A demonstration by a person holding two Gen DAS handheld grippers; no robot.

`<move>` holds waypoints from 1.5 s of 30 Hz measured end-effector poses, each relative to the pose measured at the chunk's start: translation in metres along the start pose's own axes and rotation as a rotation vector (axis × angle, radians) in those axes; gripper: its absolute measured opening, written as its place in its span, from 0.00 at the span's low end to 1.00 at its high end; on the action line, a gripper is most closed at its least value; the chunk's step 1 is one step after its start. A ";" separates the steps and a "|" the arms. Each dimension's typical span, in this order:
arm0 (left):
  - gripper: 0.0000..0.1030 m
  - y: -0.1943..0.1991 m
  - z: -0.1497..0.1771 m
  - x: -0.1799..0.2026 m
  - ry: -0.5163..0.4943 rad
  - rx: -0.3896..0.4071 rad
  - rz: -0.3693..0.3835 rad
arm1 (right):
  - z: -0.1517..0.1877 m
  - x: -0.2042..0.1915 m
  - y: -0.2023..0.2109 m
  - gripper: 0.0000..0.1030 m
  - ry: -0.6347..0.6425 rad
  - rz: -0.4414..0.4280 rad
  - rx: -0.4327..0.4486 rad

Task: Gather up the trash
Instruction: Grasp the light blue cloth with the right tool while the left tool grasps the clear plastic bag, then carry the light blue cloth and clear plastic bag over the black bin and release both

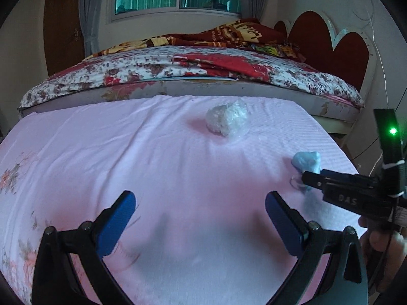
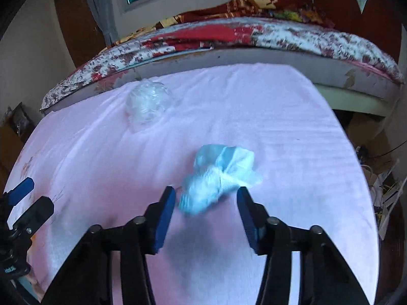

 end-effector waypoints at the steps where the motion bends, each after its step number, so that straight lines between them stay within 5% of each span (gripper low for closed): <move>1: 0.99 -0.004 -0.003 0.001 -0.006 -0.002 0.002 | -0.003 0.000 -0.005 0.41 -0.001 -0.003 -0.006; 4: 0.99 -0.021 -0.015 0.006 -0.027 -0.014 0.021 | -0.015 0.000 -0.018 0.27 0.037 0.001 0.000; 9: 0.98 -0.065 -0.045 0.023 -0.098 -0.033 0.038 | -0.046 0.012 -0.036 0.24 0.089 0.024 0.013; 20: 0.89 -0.149 -0.079 0.050 -0.084 -0.131 0.072 | -0.089 0.041 -0.067 0.24 0.108 0.028 -0.007; 23: 0.76 -0.165 -0.082 0.053 -0.083 -0.165 0.055 | -0.089 0.042 -0.072 0.24 0.109 0.016 -0.018; 24: 0.58 -0.169 -0.083 0.053 -0.074 -0.180 0.062 | -0.089 0.042 -0.072 0.24 0.111 0.013 -0.018; 25: 0.52 -0.173 -0.082 0.053 -0.073 -0.190 0.067 | -0.089 0.042 -0.071 0.23 0.107 0.008 -0.016; 45: 0.49 -0.031 -0.041 0.047 -0.125 -0.052 0.071 | -0.032 0.015 0.053 0.23 0.131 -0.030 0.070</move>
Point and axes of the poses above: each gripper's, at about its wrist camera, not at the fingertips, and y roughly against the way its jaws point, x to its right, z to its underside, the point moved 1 cm from there along -y, roughly the way its jaws point, and after that the axes turned 3 degrees about x, right-handed, at the moved point
